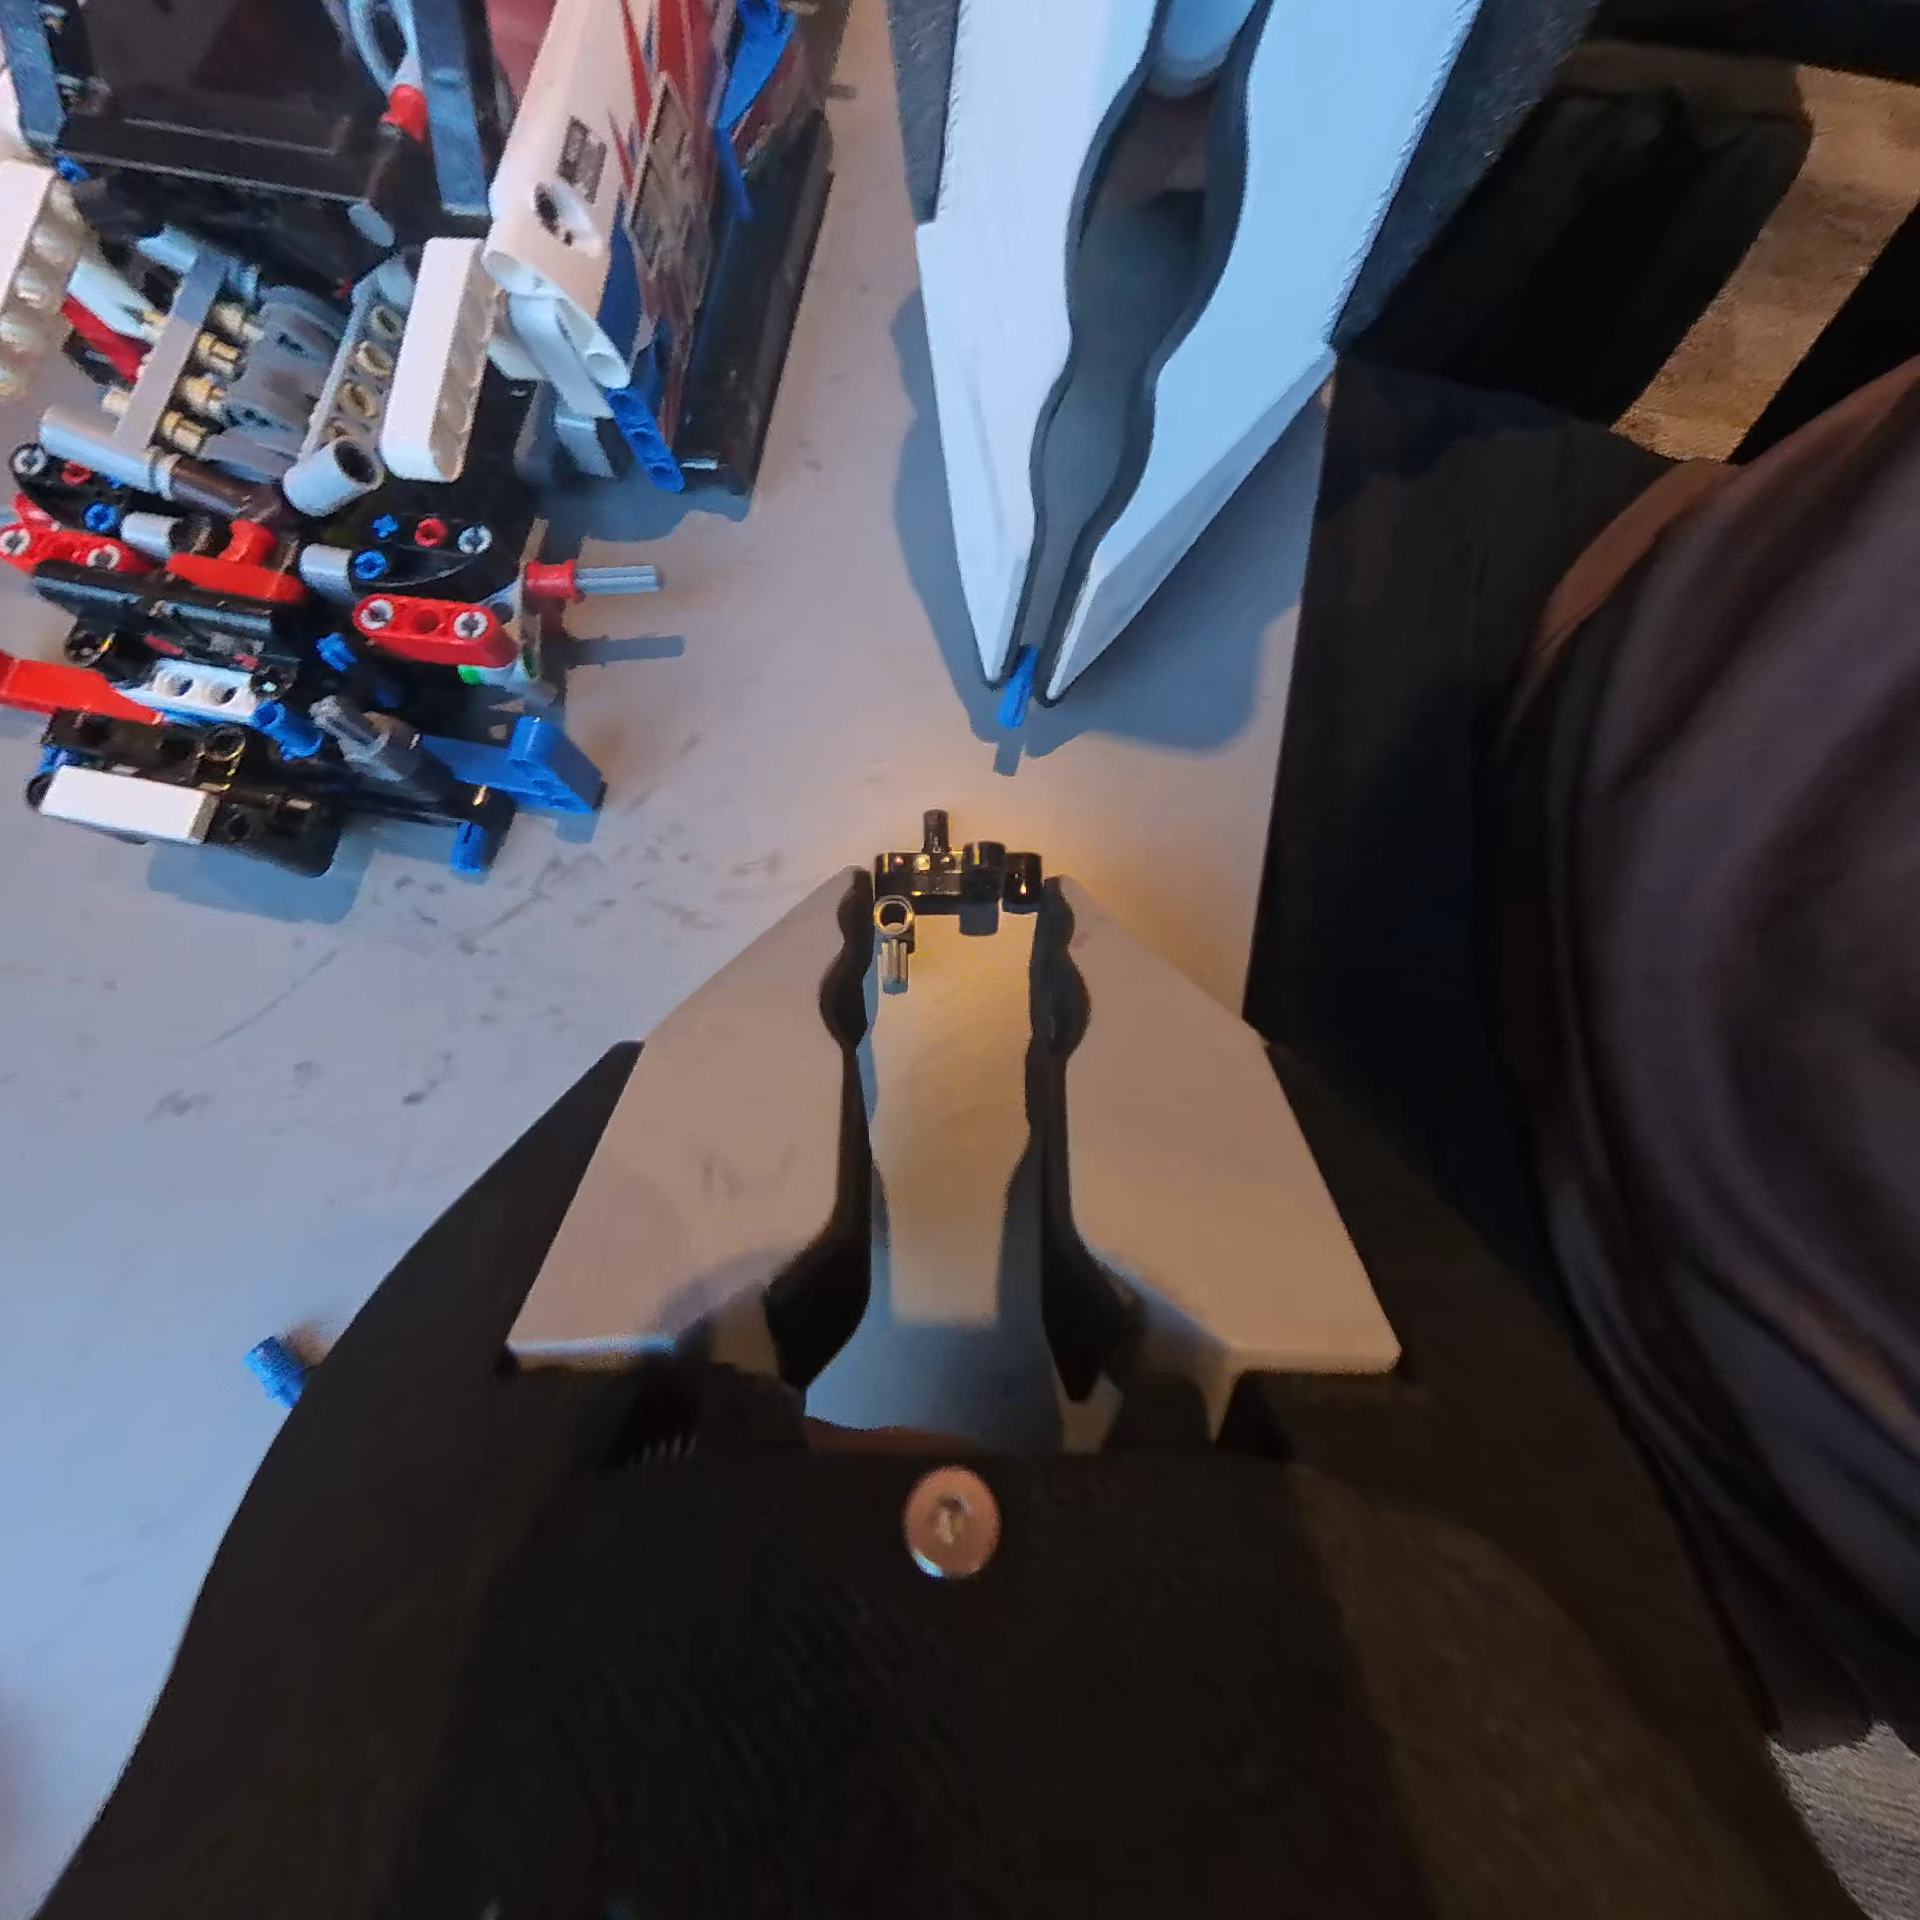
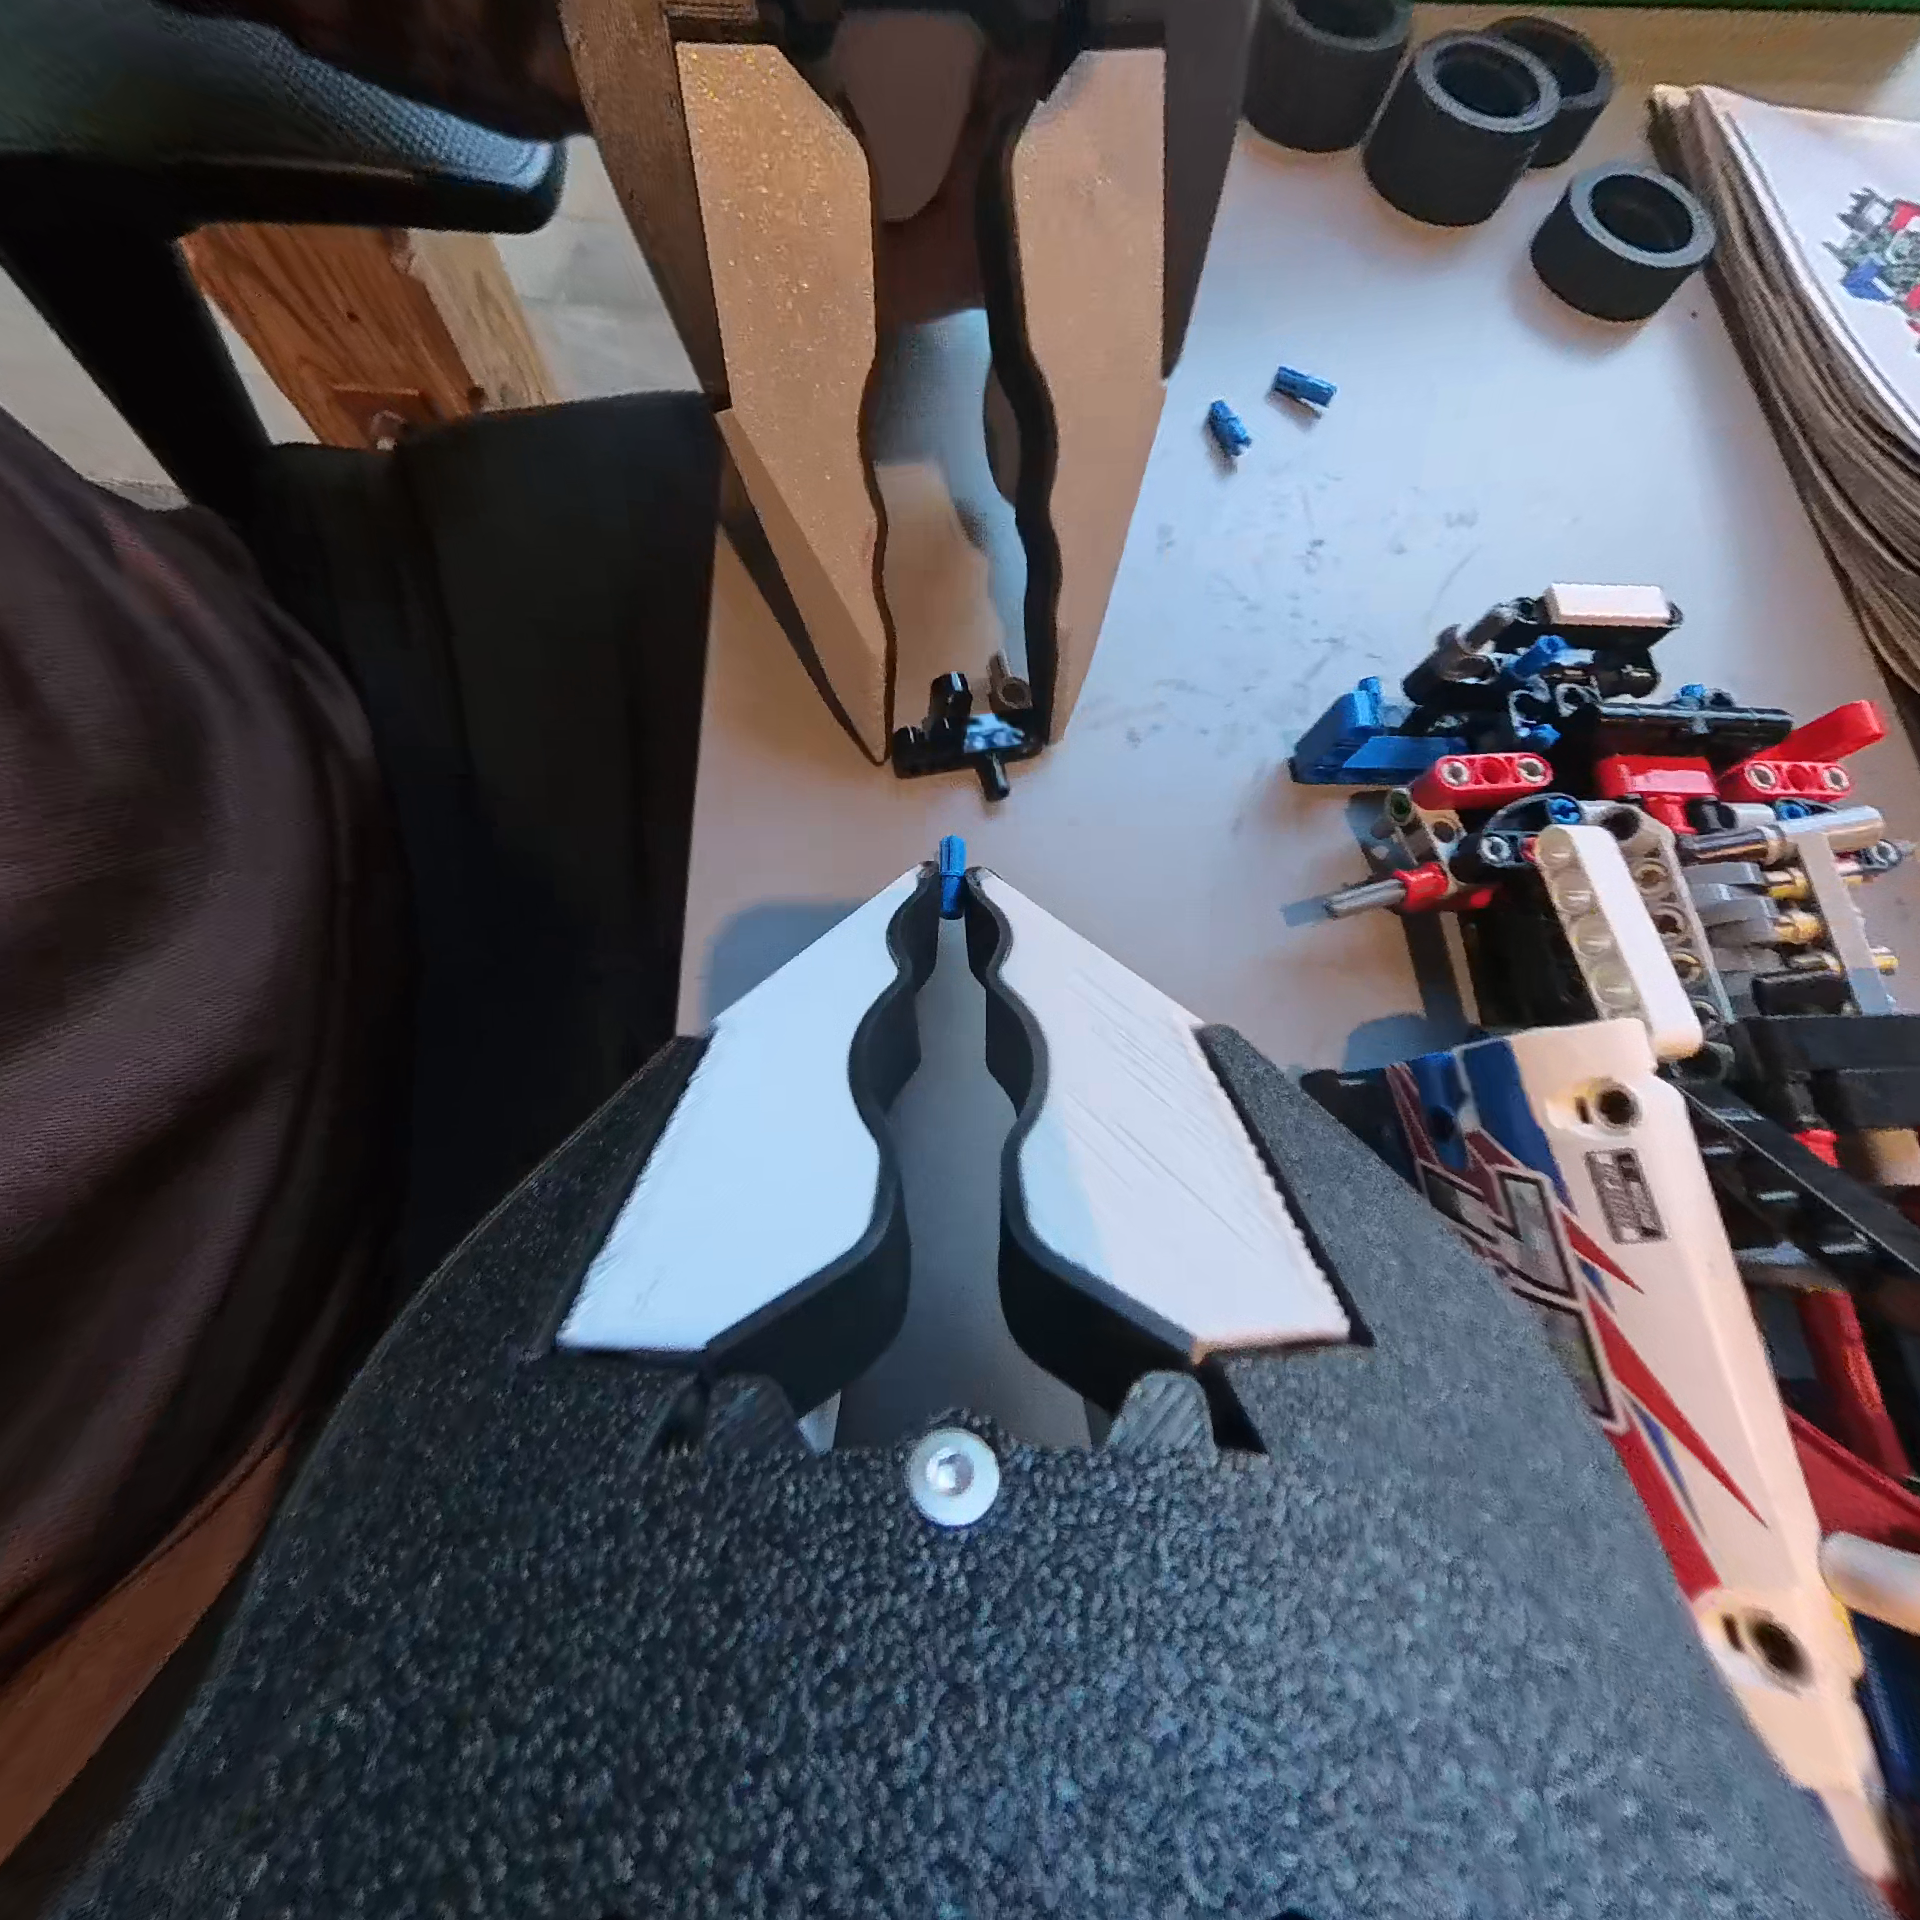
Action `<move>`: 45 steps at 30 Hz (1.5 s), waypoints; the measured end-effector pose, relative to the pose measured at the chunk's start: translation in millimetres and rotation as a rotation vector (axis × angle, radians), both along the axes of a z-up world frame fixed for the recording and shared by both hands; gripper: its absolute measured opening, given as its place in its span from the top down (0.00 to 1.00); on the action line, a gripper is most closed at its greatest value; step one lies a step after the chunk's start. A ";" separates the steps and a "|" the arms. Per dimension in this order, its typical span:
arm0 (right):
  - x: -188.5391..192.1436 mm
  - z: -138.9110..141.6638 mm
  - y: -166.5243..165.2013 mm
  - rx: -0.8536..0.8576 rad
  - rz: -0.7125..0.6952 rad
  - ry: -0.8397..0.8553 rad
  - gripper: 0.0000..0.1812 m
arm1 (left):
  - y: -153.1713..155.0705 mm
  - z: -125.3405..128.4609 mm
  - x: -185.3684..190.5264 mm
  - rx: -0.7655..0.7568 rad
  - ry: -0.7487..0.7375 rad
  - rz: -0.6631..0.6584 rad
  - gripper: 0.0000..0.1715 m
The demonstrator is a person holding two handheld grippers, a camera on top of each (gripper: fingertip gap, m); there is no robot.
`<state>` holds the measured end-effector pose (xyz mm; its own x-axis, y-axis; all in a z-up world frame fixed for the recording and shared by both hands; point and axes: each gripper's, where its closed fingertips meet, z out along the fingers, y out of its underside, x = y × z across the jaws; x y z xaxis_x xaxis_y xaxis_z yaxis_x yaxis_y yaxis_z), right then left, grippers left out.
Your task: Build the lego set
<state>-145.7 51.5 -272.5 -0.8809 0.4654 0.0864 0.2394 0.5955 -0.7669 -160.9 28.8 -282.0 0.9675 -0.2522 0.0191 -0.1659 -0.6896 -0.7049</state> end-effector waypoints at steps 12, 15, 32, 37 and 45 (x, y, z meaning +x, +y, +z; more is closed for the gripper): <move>11.7 -8.7 -9.9 0.040 0.058 -0.045 0.98 | 5.3 0.5 12.9 0.008 -0.027 -0.032 0.81; 12.8 -8.4 -11.3 0.037 0.064 -0.046 0.98 | 4.6 0.7 15.9 0.007 -0.042 -0.031 0.78; 18.9 -8.5 -13.4 0.033 0.085 -0.052 0.98 | -2.9 1.8 25.7 -0.025 -0.076 -0.044 0.74; 20.1 -8.6 -13.0 0.027 0.086 -0.065 0.98 | -2.7 1.5 28.5 -0.028 -0.064 -0.046 0.75; 23.8 -9.6 -11.1 0.028 0.090 -0.078 0.97 | -5.2 1.2 31.6 -0.039 -0.049 -0.049 0.76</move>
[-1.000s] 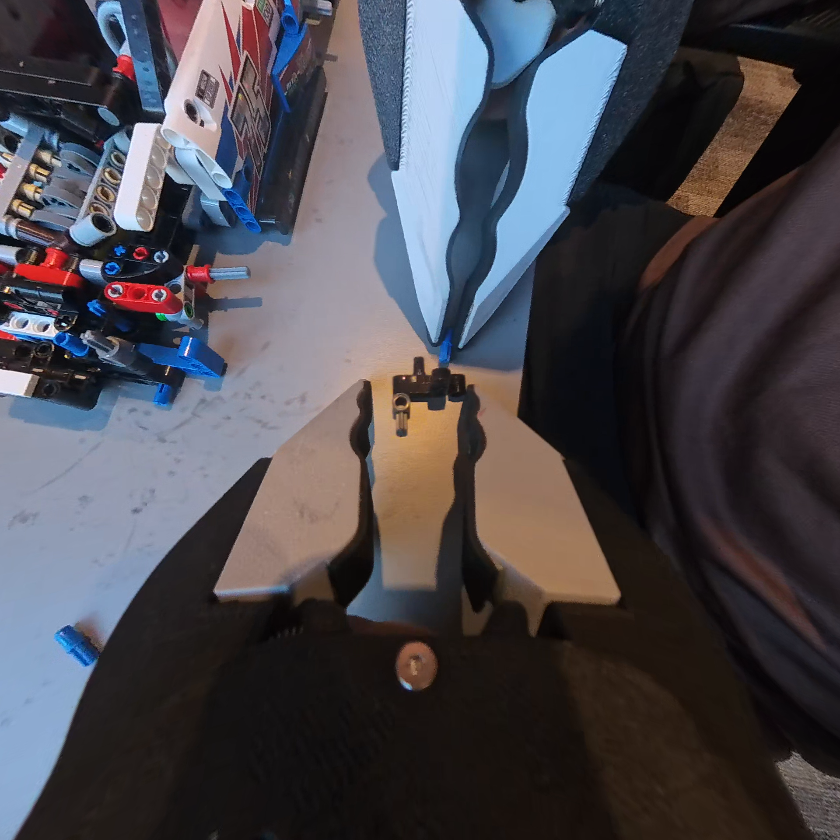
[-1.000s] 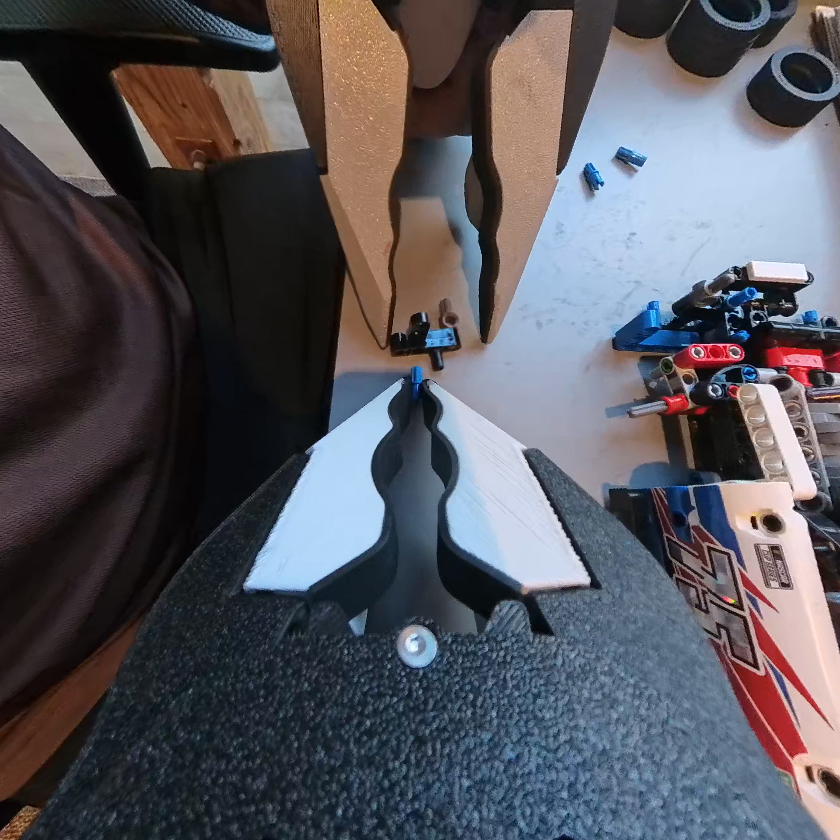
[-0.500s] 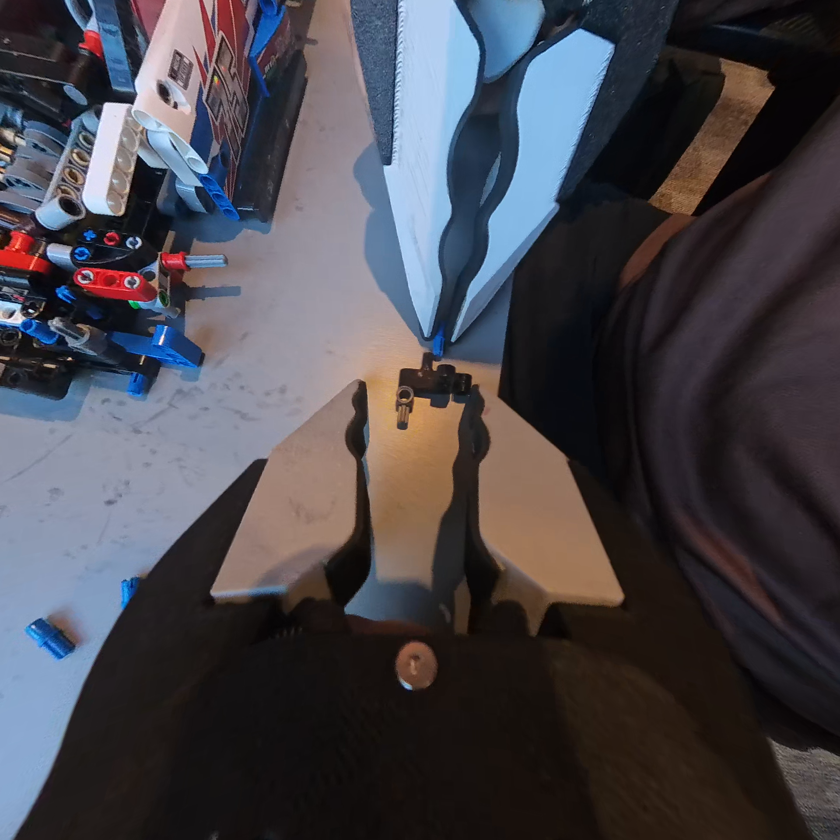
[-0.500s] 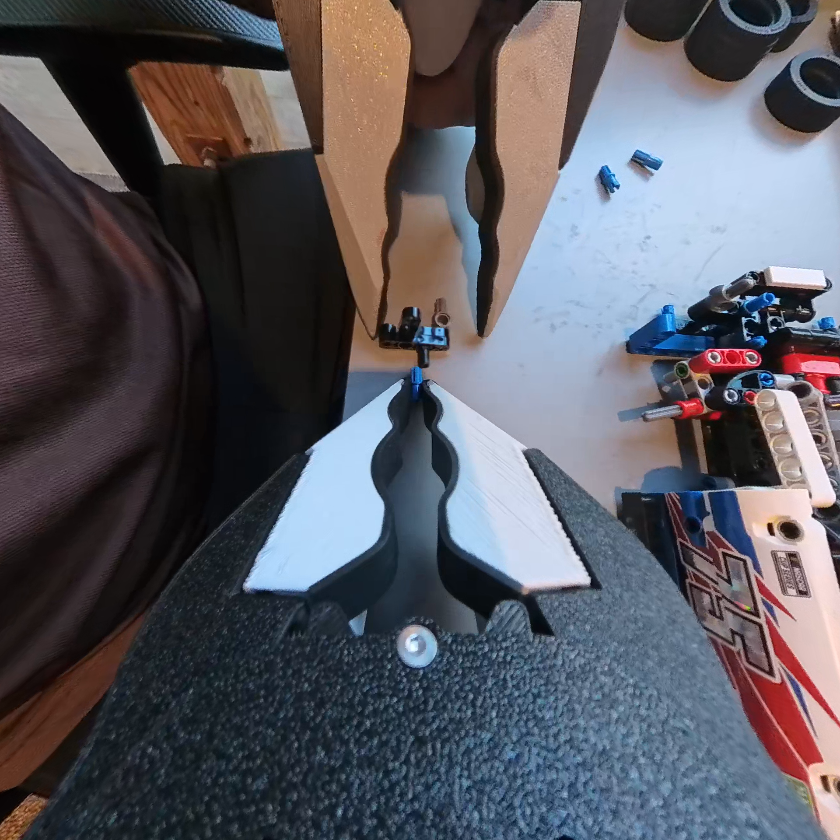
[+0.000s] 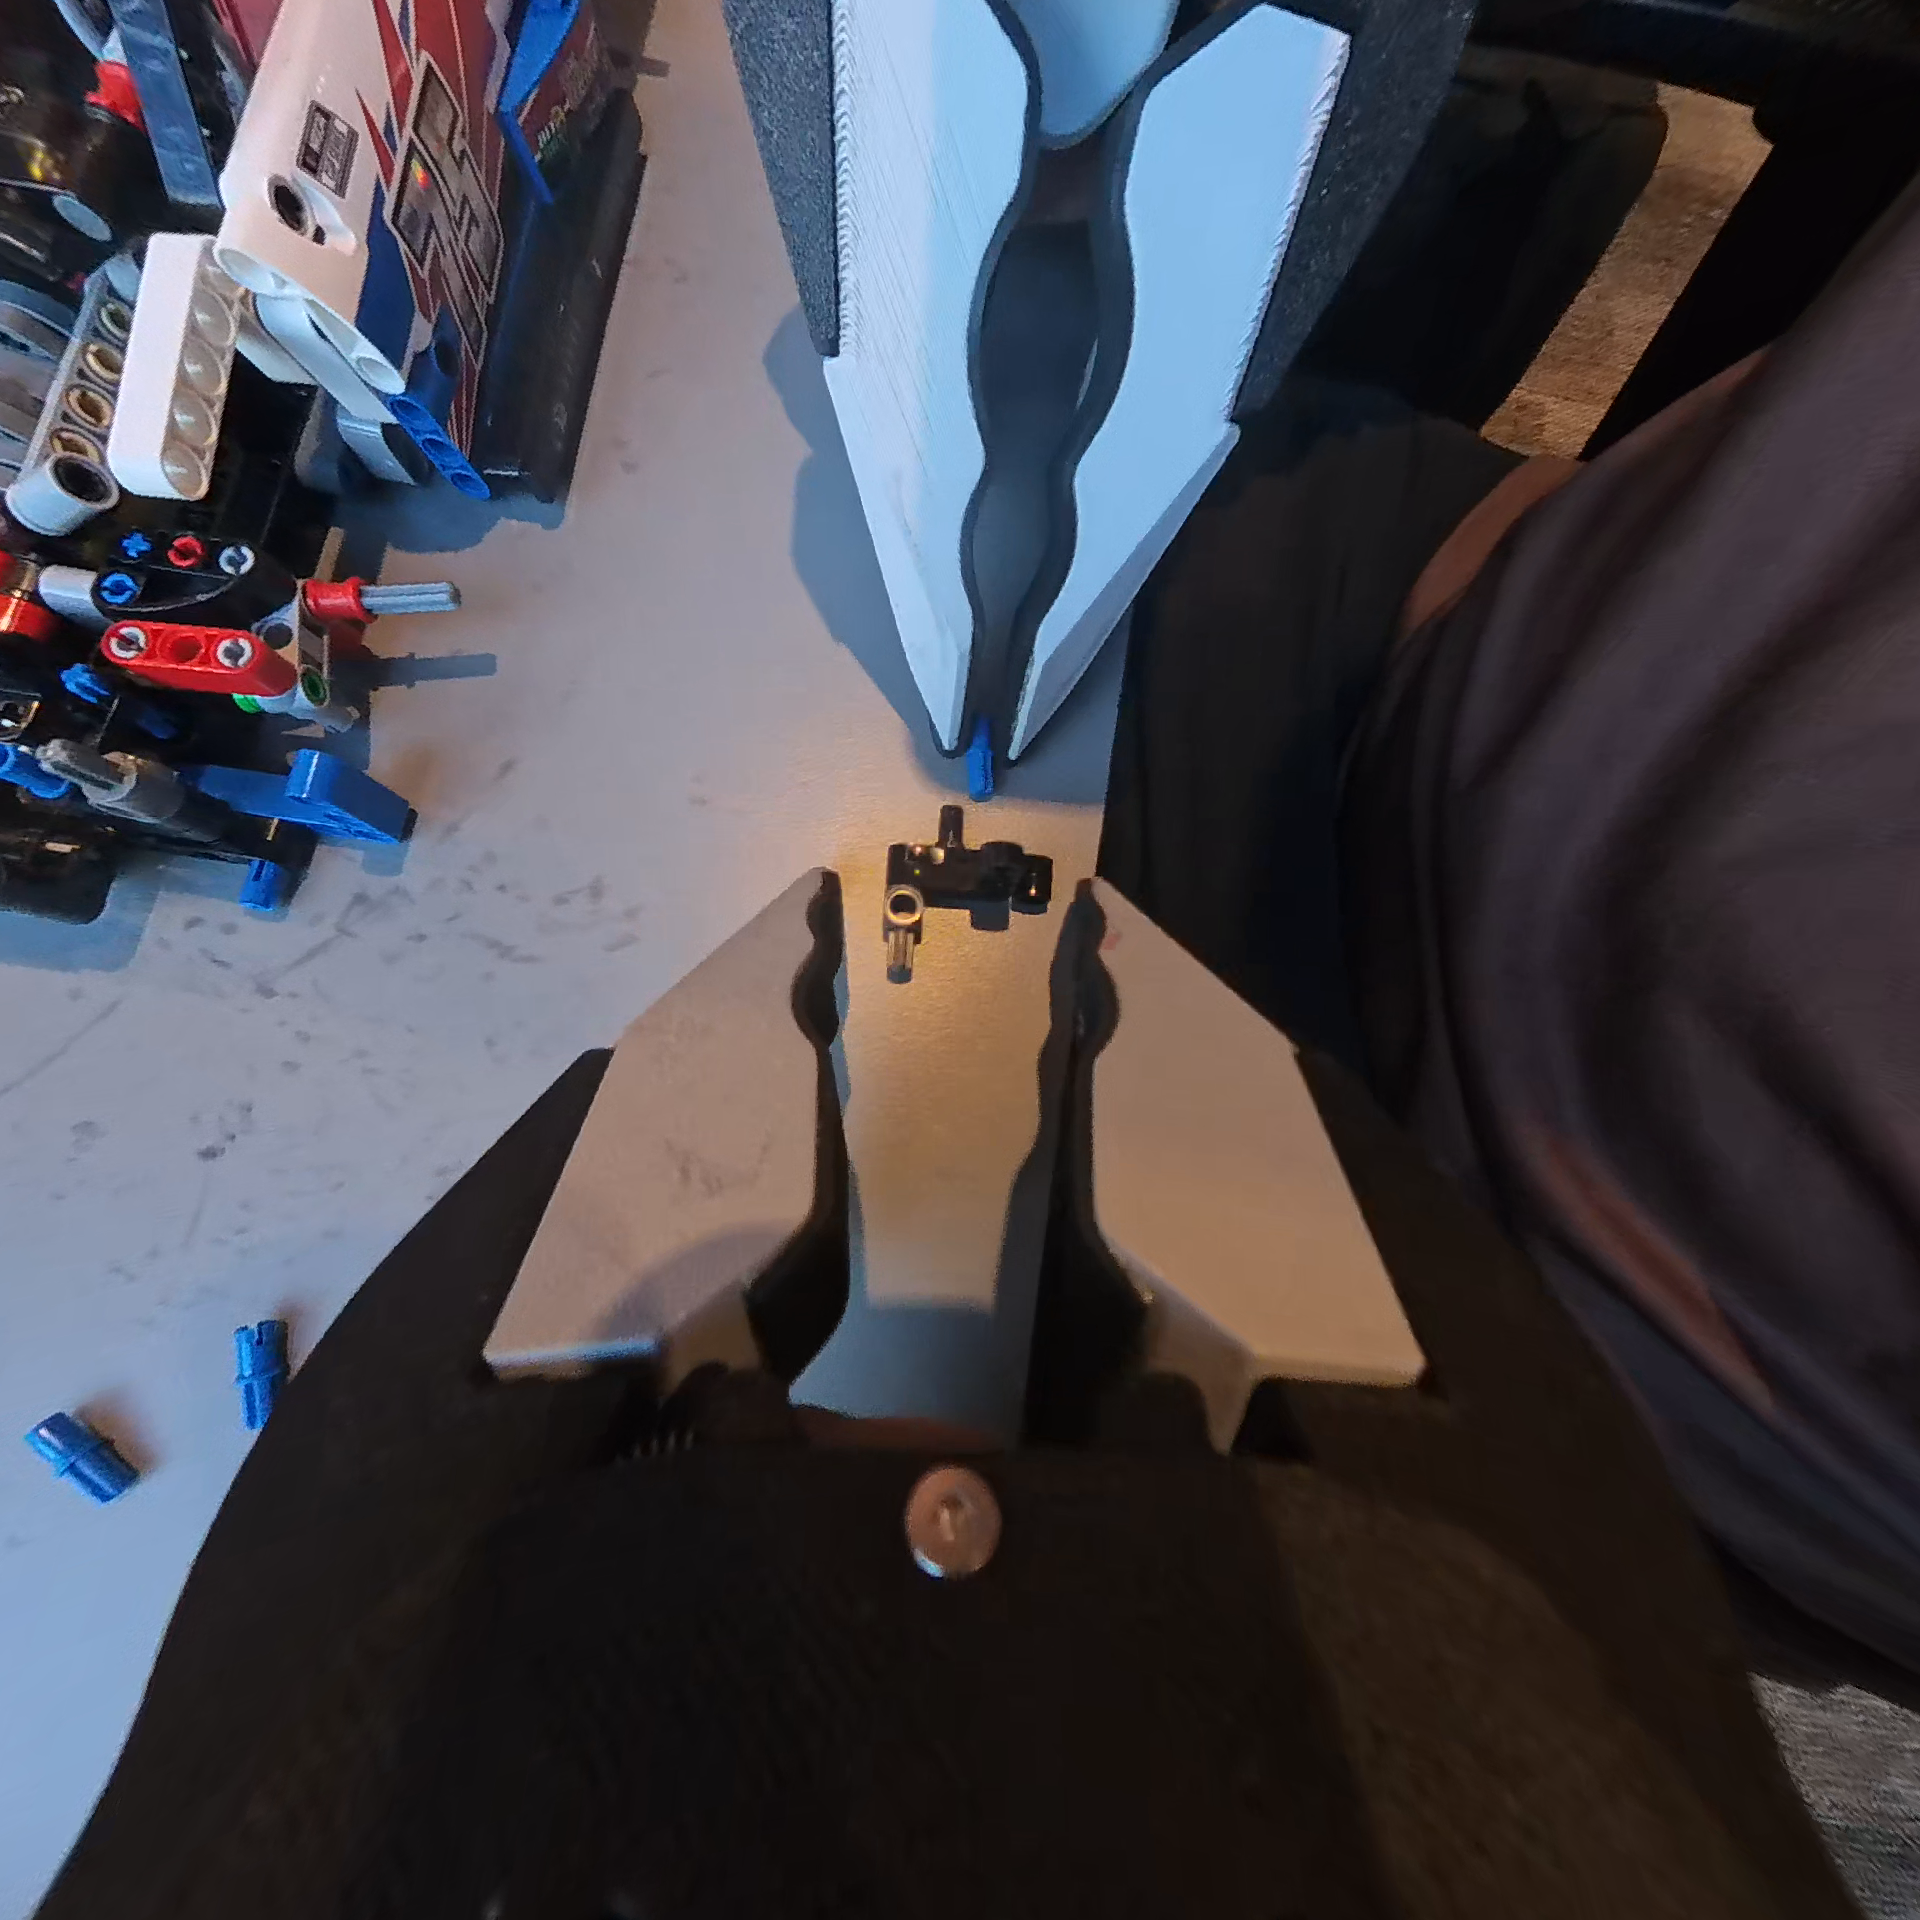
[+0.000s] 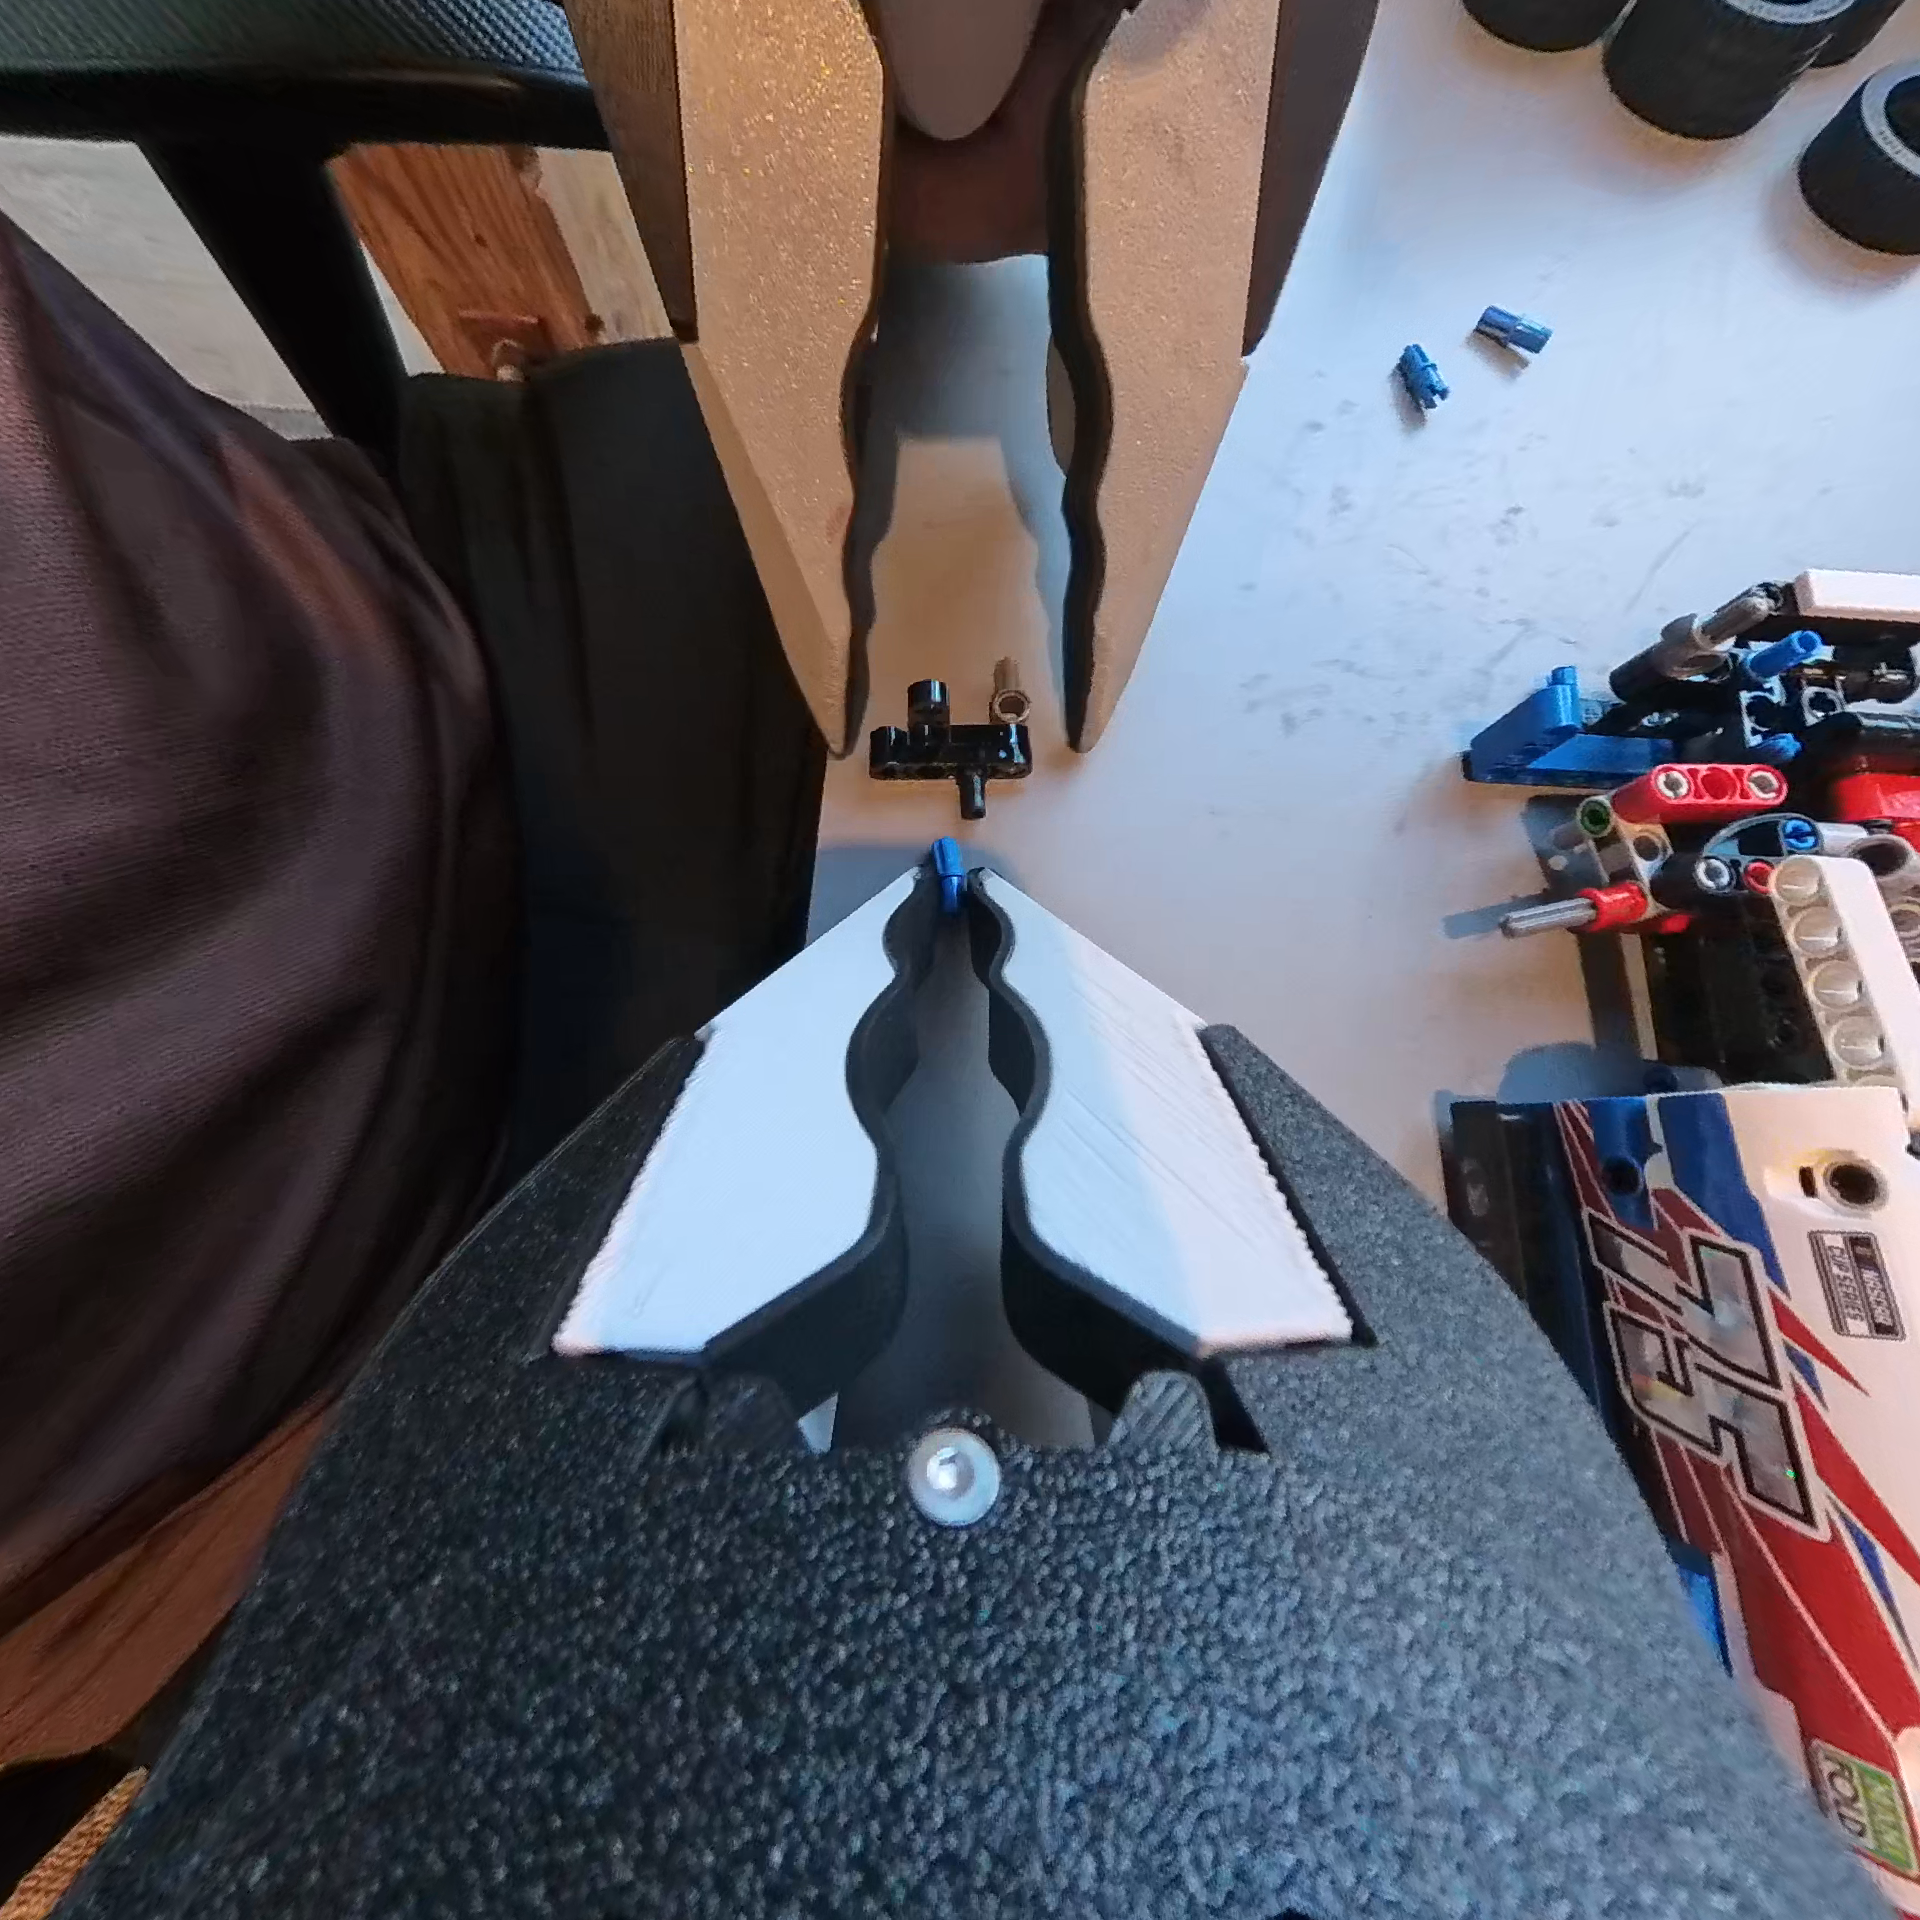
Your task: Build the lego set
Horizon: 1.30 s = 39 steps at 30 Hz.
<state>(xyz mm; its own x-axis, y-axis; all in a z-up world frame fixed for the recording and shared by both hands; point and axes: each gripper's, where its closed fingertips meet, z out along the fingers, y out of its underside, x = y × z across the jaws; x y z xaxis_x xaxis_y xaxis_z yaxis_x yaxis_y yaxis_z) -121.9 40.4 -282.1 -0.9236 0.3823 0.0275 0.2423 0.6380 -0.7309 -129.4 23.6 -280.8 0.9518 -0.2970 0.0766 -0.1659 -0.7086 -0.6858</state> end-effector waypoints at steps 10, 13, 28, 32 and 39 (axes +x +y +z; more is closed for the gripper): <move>2.9 -0.2 2.3 -0.005 0.002 -0.015 0.96 | 0.5 -1.0 4.1 -0.025 0.040 -0.009 0.74; 2.6 -0.3 2.4 -0.005 -0.001 -0.016 0.97 | 2.7 -1.6 0.7 -0.015 0.069 0.000 0.82; 11.6 0.3 -7.2 0.016 0.050 0.033 0.98 | 5.6 -1.2 6.4 0.075 0.043 0.033 0.83; 11.1 1.0 -8.8 0.010 0.051 0.033 0.98 | 5.4 -1.2 6.8 0.073 0.039 0.029 0.83; 11.6 0.2 -10.3 0.020 0.056 0.043 0.98 | 5.2 -1.1 6.8 0.070 0.029 0.029 0.83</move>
